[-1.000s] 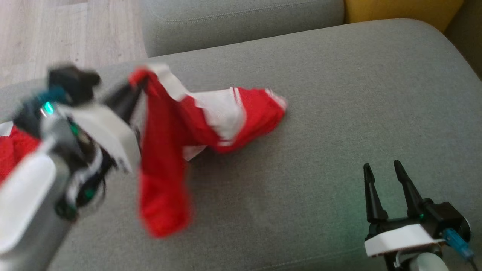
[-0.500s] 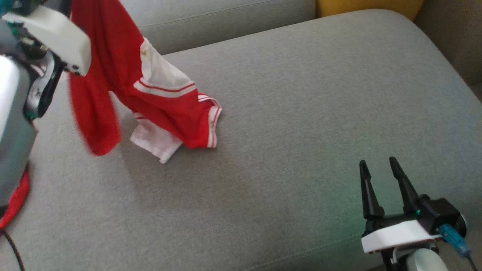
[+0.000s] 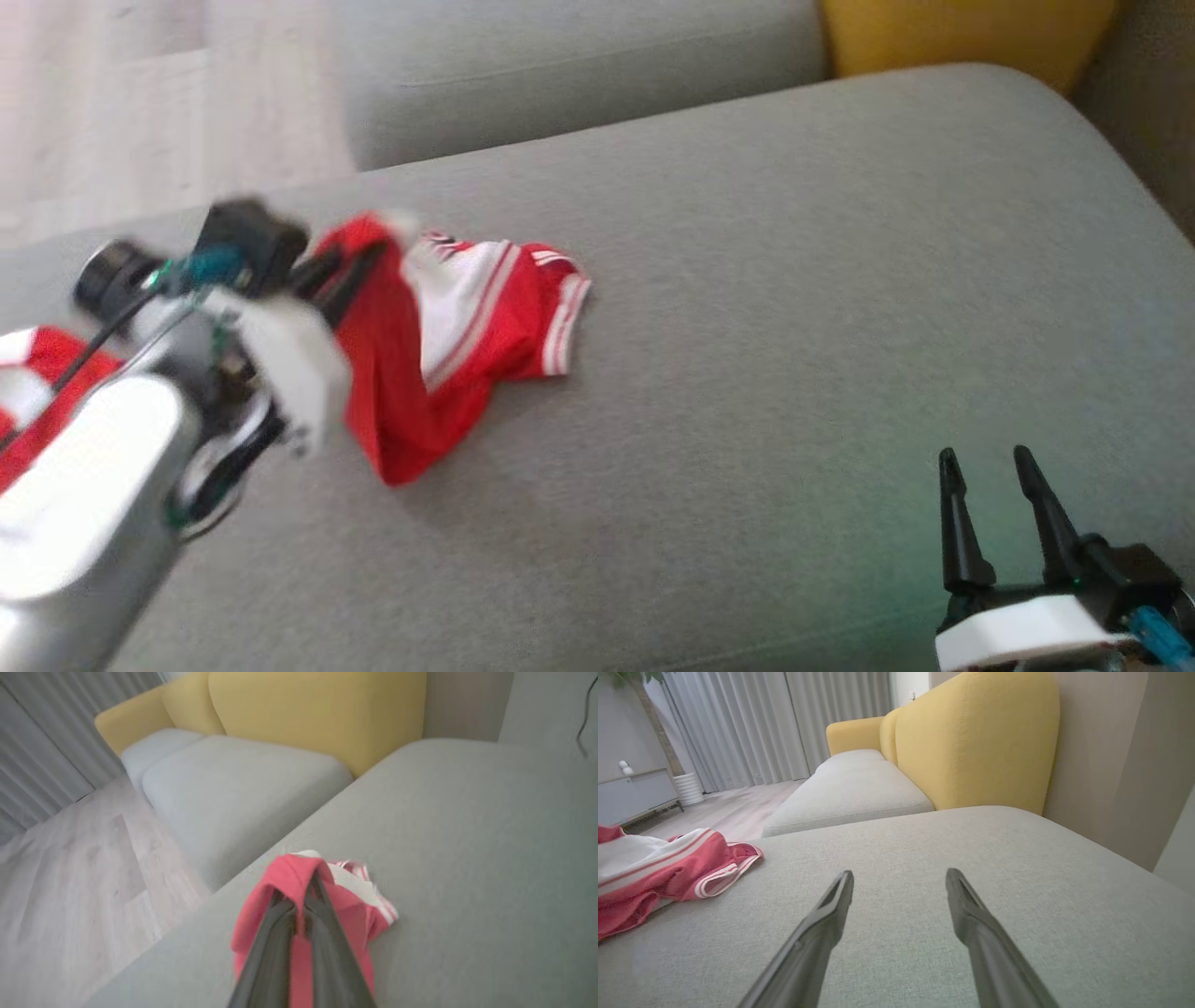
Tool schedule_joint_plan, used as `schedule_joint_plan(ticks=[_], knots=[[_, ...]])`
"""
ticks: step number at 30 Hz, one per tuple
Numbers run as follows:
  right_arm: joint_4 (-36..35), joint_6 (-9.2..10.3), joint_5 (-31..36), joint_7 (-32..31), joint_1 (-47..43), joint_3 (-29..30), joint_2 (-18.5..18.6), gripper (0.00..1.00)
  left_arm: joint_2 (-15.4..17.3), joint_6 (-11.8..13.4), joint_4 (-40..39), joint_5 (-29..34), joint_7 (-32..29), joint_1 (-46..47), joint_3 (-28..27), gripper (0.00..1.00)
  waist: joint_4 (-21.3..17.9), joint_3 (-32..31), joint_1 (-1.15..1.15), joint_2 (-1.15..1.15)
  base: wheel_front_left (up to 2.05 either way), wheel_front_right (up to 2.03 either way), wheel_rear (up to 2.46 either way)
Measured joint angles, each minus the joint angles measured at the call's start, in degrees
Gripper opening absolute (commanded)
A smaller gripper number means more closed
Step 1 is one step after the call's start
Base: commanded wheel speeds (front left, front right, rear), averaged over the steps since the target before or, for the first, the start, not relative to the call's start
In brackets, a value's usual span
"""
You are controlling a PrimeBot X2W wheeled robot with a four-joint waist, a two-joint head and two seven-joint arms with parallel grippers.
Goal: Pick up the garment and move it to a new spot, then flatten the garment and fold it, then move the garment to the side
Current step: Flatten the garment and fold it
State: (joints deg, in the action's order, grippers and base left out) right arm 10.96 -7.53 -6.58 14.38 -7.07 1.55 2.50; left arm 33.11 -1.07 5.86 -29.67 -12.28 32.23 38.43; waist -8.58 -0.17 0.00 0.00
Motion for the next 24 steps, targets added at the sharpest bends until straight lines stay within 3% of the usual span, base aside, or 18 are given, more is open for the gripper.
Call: schedule_joint_plan(ticks=[5,7,15,20,24], knots=[[-0.35,0.0,0.01,0.0,0.42,-0.88,0.0,1.0,8.62,0.47,-1.6,1.79,-1.96,-0.14,-2.35,0.0,4.42,-0.14,0.0,0.0,0.0,0.0,0.0],[-0.36,0.0,0.02,0.0,1.16,-1.56,-0.01,1.0,9.91,0.55,-0.34,2.59,-1.25,1.84,-3.16,0.0,5.91,-0.04,0.0,0.0,0.0,0.0,0.0],[0.03,0.0,0.08,0.0,2.85,-2.44,-0.01,1.0,8.42,-1.53,-0.81,2.79,-0.12,1.57,-0.22,0.0,7.54,-0.36,0.0,0.0,0.0,0.0,0.0],[0.02,0.0,0.1,0.0,1.83,-1.12,0.0,1.0,8.09,-1.43,-7.43,-0.3,-7.35,-7.47,4.78,0.0,7.52,-0.73,0.0,0.0,0.0,0.0,0.0],[0.02,0.0,0.1,0.0,-0.59,-1.0,-0.01,1.0,9.05,0.76,-12.81,-2.47,-14.06,-16.54,9.15,0.0,7.93,-0.76,0.0,0.0,0.0,0.0,0.0]])
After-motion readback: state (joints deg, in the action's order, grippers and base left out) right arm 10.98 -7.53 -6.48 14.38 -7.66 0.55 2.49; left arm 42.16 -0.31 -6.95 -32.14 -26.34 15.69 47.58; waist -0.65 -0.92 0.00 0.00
